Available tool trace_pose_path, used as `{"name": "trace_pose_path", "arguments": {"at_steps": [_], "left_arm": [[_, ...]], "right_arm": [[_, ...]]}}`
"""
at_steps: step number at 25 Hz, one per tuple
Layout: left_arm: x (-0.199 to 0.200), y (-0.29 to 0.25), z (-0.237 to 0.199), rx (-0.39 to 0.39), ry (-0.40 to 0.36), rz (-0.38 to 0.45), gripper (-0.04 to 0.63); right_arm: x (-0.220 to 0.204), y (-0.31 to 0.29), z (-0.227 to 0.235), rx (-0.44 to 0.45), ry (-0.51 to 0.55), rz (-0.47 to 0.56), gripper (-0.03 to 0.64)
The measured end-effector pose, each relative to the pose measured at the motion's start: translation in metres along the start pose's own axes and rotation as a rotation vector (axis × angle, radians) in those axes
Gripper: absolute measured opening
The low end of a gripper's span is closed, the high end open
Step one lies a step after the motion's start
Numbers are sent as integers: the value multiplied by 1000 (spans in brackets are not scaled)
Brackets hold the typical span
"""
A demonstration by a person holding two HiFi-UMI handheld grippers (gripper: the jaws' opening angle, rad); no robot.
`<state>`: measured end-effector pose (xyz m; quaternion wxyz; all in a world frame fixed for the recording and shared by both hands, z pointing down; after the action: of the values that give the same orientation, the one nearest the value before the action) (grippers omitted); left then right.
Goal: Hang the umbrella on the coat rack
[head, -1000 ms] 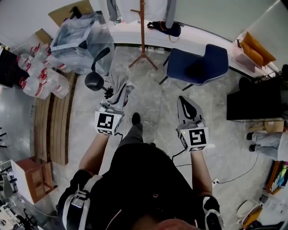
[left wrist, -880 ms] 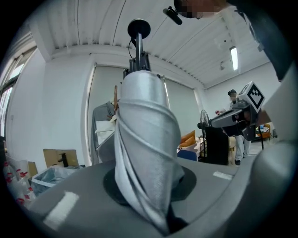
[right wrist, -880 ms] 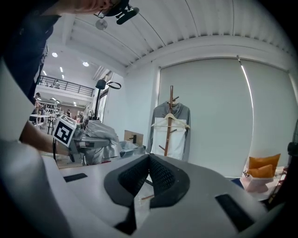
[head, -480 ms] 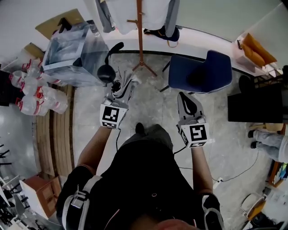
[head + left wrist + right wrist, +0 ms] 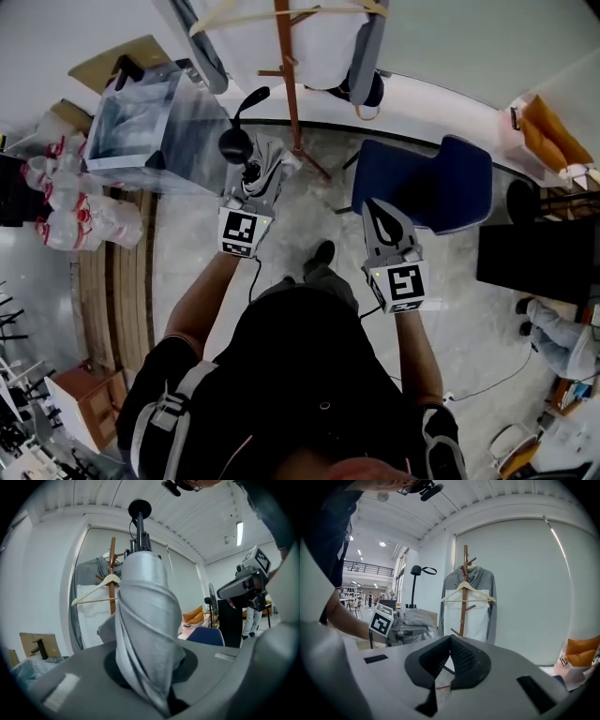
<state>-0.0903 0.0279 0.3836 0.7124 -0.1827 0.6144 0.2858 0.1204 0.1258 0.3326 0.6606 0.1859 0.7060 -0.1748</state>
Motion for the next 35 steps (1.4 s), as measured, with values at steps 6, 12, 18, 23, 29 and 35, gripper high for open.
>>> {"name": "trace_pose_path", "arguments": {"at_steps": [6, 12, 18, 23, 29, 35], "left_arm": [[-29, -49, -18, 18, -6, -26, 55], [-74, -83, -35, -5, -1, -81, 55], [-121, -105, -50, -26, 8, -135, 55], [-155, -118, -57, -33, -1, -171, 55], [-189, -126, -65, 4, -4, -220, 54], [-211, -130, -71, 48, 9, -259, 54]], "right_arm": [[-7, -46, 39, 46, 8, -3, 0], [-21, -81, 53, 46, 1, -38, 0], [-38, -104, 58, 3, -13, -58, 0], [-54, -113, 60, -14, -28, -99, 2], [-70, -113, 61, -23, -47, -143, 0], [-76, -117, 60, -13, -59, -144, 2]]}}
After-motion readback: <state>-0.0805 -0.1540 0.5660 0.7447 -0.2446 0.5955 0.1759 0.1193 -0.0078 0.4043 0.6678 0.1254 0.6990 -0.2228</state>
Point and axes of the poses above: the fingertips, and each gripper's own axes: y backward along the fingers, z to its right, x out of its top, the point moved 5 cm from there along y, backward along the fingers, and after that the axes turned 15 degrees about z, right-handed, at the moved point
